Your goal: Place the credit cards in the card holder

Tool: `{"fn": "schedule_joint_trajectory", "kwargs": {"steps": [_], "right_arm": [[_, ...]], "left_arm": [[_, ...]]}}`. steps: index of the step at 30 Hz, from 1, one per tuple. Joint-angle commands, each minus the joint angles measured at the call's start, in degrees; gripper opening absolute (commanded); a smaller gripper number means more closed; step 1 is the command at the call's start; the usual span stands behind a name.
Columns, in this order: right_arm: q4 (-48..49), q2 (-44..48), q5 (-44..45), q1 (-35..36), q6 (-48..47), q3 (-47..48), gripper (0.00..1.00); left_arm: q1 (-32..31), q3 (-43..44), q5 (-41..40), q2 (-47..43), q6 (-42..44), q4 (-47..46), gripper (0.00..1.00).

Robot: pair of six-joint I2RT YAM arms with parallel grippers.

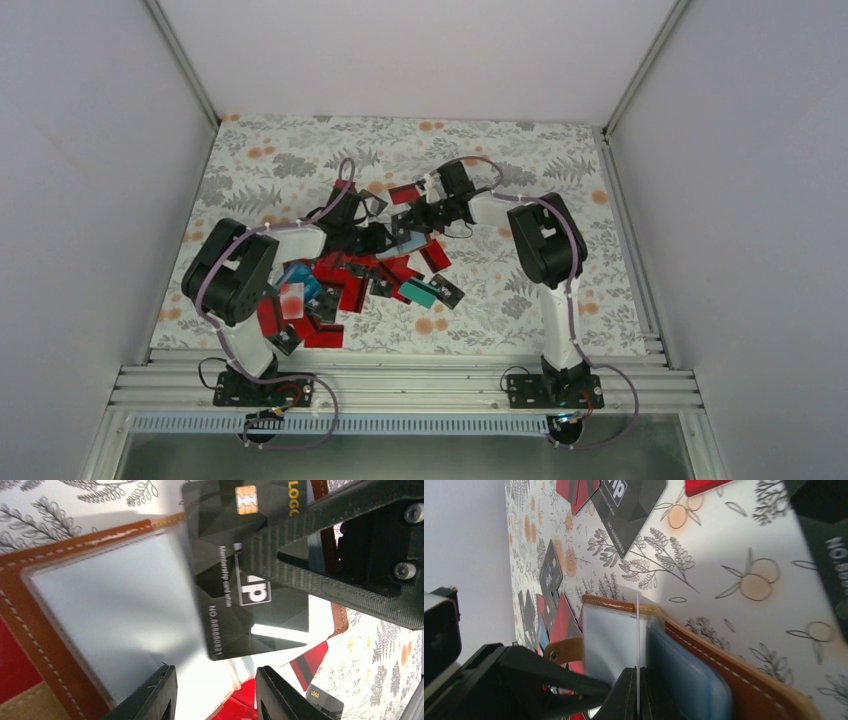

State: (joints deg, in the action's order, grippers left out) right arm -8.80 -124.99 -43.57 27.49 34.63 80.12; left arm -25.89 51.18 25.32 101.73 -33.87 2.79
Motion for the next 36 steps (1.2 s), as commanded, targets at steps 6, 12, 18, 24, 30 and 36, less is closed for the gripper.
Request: {"fn": "schedule_joint_trajectory", "kwargs": {"steps": [6,12,18,24,30,36], "right_arm": [[1.45,3.24,-8.61,-3.65,-4.59,-2.11,0.04],[4.07,3.09,-13.84,-3.75,-4.45,-2.96,0.04],[5.65,3.34,-17.70,-3.75,-4.39,-3.10,0.04],[6.55,3.39,-19.71,-3.84,-4.60,-3.36,0.04],[8.17,3.12,-21.86,-3.84,-4.12,-3.78,0.04],[8.50,3.45,-22.66,-3.84,-4.23,-4.18,0.04]], "left_arm": [[3.14,-2.80,6.64,1.37,0.58,-11.75,0.44],[3.89,-2.84,12.42,2.84,0.63,-16.88,0.44],[4.80,-4.24,15.59,3.72,-0.27,-21.85,0.43],[5.24,-4.29,16.44,4.60,-0.93,-23.66,0.39],[5.42,-3.63,17.73,5.64,-1.57,-25.13,0.34],[5.68,-3.22,18.05,6.21,-2.57,-26.27,0.21]]}}
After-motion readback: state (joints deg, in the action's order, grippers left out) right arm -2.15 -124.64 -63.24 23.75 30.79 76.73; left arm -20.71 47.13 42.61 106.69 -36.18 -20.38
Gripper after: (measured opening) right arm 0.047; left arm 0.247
